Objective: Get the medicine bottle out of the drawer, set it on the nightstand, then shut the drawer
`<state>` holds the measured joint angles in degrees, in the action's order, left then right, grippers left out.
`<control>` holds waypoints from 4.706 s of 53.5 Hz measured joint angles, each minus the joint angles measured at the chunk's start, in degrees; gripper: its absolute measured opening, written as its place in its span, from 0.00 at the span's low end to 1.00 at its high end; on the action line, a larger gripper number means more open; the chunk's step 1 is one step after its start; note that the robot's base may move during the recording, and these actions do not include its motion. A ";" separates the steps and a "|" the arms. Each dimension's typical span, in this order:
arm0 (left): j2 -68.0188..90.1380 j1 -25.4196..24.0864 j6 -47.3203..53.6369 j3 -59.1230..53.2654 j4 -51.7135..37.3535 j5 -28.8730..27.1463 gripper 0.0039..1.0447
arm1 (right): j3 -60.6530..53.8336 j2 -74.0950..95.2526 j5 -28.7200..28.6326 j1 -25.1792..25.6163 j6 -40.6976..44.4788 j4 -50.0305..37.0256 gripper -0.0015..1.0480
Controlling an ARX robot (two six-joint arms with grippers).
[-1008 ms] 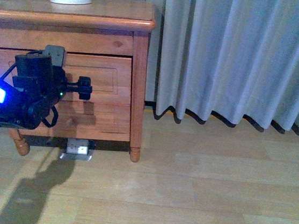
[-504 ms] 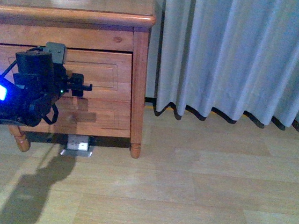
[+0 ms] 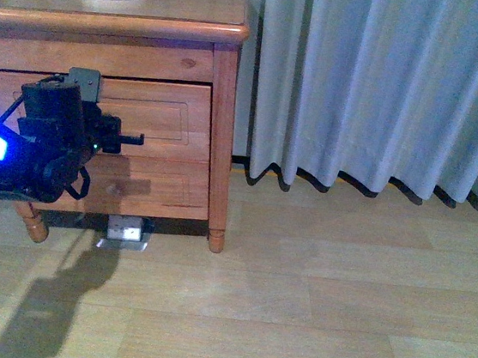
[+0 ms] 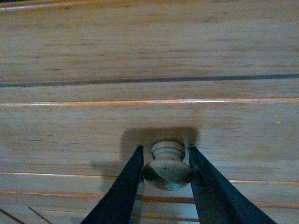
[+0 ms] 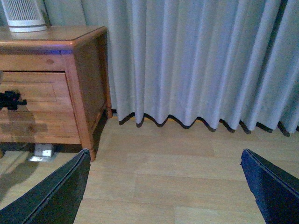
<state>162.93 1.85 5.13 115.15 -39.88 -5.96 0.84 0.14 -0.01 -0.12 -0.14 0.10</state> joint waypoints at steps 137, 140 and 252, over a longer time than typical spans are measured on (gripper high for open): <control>-155.91 9.68 -4.66 -107.62 40.28 -5.01 0.19 | 0.00 0.00 0.00 0.00 0.00 0.00 0.93; -156.54 8.26 -4.74 -108.24 40.28 -3.76 0.10 | 0.00 0.00 0.00 0.00 0.00 0.00 0.93; -162.83 -1.53 -5.01 -114.60 40.11 5.75 0.94 | 17.73 47.15 22.62 -6.60 -2.75 -24.90 0.93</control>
<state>0.10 0.32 0.12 0.56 0.23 -0.21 18.57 47.29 22.61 -6.72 -2.90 -24.80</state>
